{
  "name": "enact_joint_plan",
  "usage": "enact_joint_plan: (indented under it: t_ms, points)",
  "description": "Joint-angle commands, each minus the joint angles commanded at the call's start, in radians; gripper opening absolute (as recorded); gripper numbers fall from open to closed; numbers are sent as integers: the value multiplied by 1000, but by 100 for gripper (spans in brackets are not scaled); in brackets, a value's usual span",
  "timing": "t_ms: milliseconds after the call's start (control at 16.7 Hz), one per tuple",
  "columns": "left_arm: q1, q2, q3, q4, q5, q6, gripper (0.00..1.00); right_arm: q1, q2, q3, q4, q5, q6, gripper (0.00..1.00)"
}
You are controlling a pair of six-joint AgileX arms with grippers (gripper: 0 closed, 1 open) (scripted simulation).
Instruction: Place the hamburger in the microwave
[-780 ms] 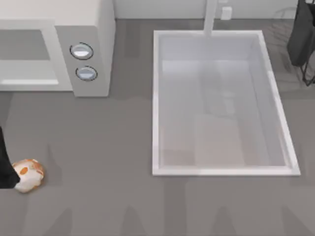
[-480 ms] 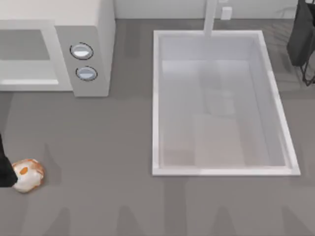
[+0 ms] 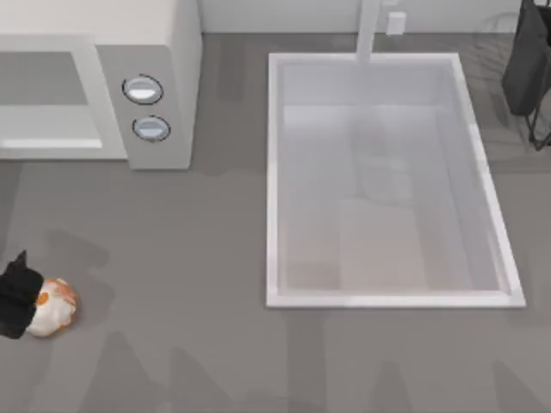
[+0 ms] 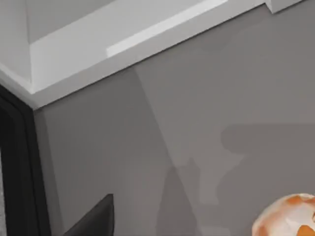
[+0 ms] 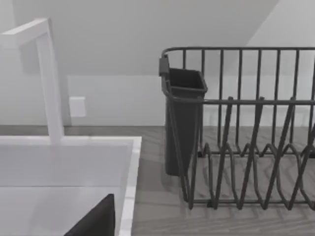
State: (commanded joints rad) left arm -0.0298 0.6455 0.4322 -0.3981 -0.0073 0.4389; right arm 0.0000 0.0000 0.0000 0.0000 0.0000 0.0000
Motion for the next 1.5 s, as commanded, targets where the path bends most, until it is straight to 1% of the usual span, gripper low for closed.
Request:
enact_joint_plan:
  t_ms: [420, 660, 840, 1200, 1320, 1500]
  points:
    - [-42, 664, 398, -362, 11, 384, 100, 0, 0, 0, 0, 0, 0, 100]
    - [-54, 922, 553, -502, 10, 538, 100, 0, 0, 0, 0, 0, 0, 100]
    - [-57, 1007, 608, -552, 7, 593, 100, 0, 0, 0, 0, 0, 0, 100]
    - [-53, 1012, 607, -551, 7, 597, 100, 0, 0, 0, 0, 0, 0, 100]
    - [-55, 1033, 588, -518, 7, 600, 100, 0, 0, 0, 0, 0, 0, 100]
    - [-54, 1083, 544, -418, 7, 601, 100, 0, 0, 0, 0, 0, 0, 100]
